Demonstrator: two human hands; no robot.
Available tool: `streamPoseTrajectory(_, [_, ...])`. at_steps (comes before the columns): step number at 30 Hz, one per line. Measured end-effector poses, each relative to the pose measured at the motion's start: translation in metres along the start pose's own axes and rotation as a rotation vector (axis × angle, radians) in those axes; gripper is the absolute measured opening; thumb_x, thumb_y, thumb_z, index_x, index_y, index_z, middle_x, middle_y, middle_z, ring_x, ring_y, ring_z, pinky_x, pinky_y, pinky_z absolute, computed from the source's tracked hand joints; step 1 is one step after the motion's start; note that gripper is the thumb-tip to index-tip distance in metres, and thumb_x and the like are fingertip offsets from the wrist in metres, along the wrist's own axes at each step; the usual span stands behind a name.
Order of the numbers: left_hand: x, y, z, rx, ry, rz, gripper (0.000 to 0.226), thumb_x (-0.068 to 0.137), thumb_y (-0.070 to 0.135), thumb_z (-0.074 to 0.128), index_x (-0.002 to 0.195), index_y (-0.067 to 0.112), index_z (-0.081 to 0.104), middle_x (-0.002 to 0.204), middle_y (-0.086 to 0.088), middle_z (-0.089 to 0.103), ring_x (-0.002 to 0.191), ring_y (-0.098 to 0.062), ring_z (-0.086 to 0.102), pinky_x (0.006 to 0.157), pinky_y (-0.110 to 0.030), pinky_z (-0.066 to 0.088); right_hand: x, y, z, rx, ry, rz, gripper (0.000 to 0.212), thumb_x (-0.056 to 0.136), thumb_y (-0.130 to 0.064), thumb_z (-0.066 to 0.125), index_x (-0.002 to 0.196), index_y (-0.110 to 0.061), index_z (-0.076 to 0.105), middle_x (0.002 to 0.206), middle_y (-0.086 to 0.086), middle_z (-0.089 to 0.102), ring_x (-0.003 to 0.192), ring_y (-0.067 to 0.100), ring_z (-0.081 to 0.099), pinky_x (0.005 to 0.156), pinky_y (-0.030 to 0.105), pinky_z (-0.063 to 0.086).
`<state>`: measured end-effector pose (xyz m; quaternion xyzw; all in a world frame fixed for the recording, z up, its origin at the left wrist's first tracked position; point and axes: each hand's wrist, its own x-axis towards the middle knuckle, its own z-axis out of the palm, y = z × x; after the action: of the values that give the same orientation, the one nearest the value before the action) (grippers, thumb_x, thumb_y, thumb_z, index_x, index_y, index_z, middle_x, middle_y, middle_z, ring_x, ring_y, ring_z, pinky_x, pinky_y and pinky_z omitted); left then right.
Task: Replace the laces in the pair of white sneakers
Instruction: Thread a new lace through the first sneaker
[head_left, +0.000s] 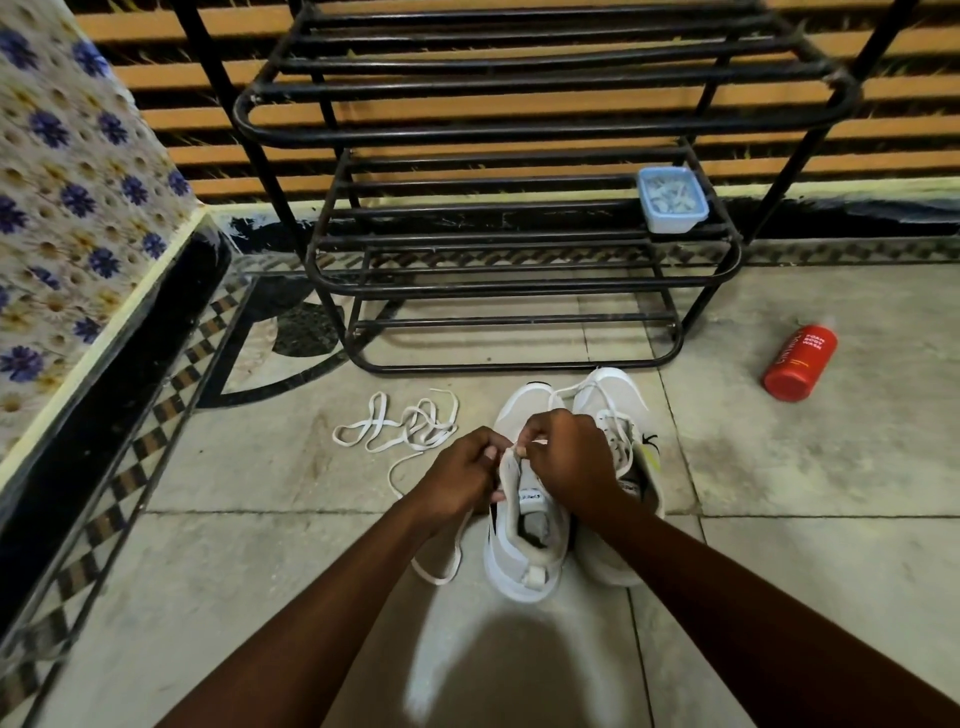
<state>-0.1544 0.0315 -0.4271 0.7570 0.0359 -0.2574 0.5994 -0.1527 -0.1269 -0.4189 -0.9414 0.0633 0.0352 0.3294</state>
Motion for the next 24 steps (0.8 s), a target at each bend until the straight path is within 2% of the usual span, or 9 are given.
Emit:
streamPoseTrajectory(3, [0.006,0.002,0.005,0.108,0.056,0.056,0.015,0.107,0.010,0.048,0.107,-0.003,0.056,0.088,-0.018,0.060,0.076,-0.027,0.062,0.073,-0.049,0.058,-0.005,0.001,-0.002,0.030,0.021,-0.015,0.009,0.078,-0.019,0.070,0.077,-0.025,0.077,0.076,-0.001,0.074,0.078,0.022,0.068,0.073,0.033,0.053])
streamPoseTrajectory(4, [0.008,0.003,0.007,0.144,0.072,0.078,0.013,0.106,0.009,0.051,0.103,-0.002,0.056,0.084,-0.017,0.062,0.071,-0.027,0.063,0.071,-0.050,0.058,-0.006,0.001,-0.003,0.033,0.013,-0.022,0.011,0.079,-0.018,0.070,0.079,-0.024,0.078,0.078,-0.001,0.075,0.080,0.022,0.068,0.075,0.034,0.053])
streamPoseTrajectory(6, [0.012,0.006,0.008,0.231,0.093,0.136,0.008,0.101,0.004,0.054,0.095,0.001,0.057,0.076,-0.012,0.063,0.063,-0.026,0.062,0.065,-0.046,0.056,-0.007,0.001,-0.008,0.035,-0.018,-0.040,0.012,0.080,-0.019,0.068,0.084,-0.023,0.079,0.083,0.000,0.076,0.085,0.024,0.069,0.078,0.036,0.054])
streamPoseTrajectory(9, [0.014,0.008,0.009,0.383,0.128,0.203,0.009,0.094,0.002,0.058,0.087,0.008,0.058,0.077,-0.007,0.067,0.070,-0.026,0.066,0.070,-0.044,0.056,-0.014,-0.004,-0.014,0.004,-0.047,-0.083,0.026,0.080,-0.030,0.062,0.096,-0.013,0.075,0.095,0.010,0.073,0.093,0.031,0.066,0.083,0.041,0.053])
streamPoseTrajectory(12, [0.013,0.008,0.008,0.422,0.128,0.238,0.012,0.089,0.005,0.060,0.083,0.010,0.051,0.074,-0.006,0.064,0.065,-0.023,0.058,0.066,-0.042,0.053,-0.031,-0.011,-0.007,-0.161,0.110,-0.132,0.020,0.079,-0.021,0.062,0.091,-0.005,0.065,0.099,0.018,0.057,0.091,0.037,0.053,0.083,0.045,0.045])
streamPoseTrajectory(14, [0.014,0.009,0.007,0.456,0.115,0.250,0.015,0.088,0.005,0.060,0.082,0.012,0.047,0.070,-0.005,0.059,0.061,-0.022,0.055,0.059,-0.039,0.051,-0.045,-0.012,0.002,-0.197,0.179,-0.132,0.015,0.082,-0.017,0.061,0.090,-0.004,0.063,0.098,0.020,0.054,0.089,0.037,0.051,0.083,0.046,0.043])
streamPoseTrajectory(19, [0.018,0.012,0.003,0.444,0.098,0.244,0.024,0.085,-0.009,0.048,0.080,0.014,0.045,0.057,0.007,0.058,0.043,-0.012,0.056,0.043,-0.025,0.046,-0.062,-0.006,0.013,-0.127,0.181,-0.182,0.014,0.086,-0.010,0.060,0.096,-0.004,0.066,0.101,0.019,0.056,0.094,0.036,0.053,0.087,0.042,0.044])
streamPoseTrajectory(22, [0.022,0.014,-0.002,0.412,0.144,0.233,0.019,0.085,-0.009,0.041,0.084,0.010,0.044,0.065,-0.011,0.061,0.050,-0.023,0.059,0.048,-0.029,0.049,-0.063,-0.006,0.011,-0.177,0.130,-0.185,0.014,0.087,-0.009,0.056,0.094,-0.006,0.068,0.100,0.014,0.059,0.097,0.032,0.054,0.091,0.040,0.043])
streamPoseTrajectory(24, [0.029,0.014,-0.012,0.524,0.274,0.282,0.013,0.091,0.002,0.046,0.084,0.012,0.042,0.064,-0.004,0.056,0.058,-0.020,0.053,0.054,-0.022,0.045,-0.063,-0.007,0.011,-0.151,0.137,-0.191,0.017,0.087,-0.006,0.054,0.093,-0.005,0.070,0.099,0.014,0.061,0.097,0.032,0.056,0.092,0.040,0.043])
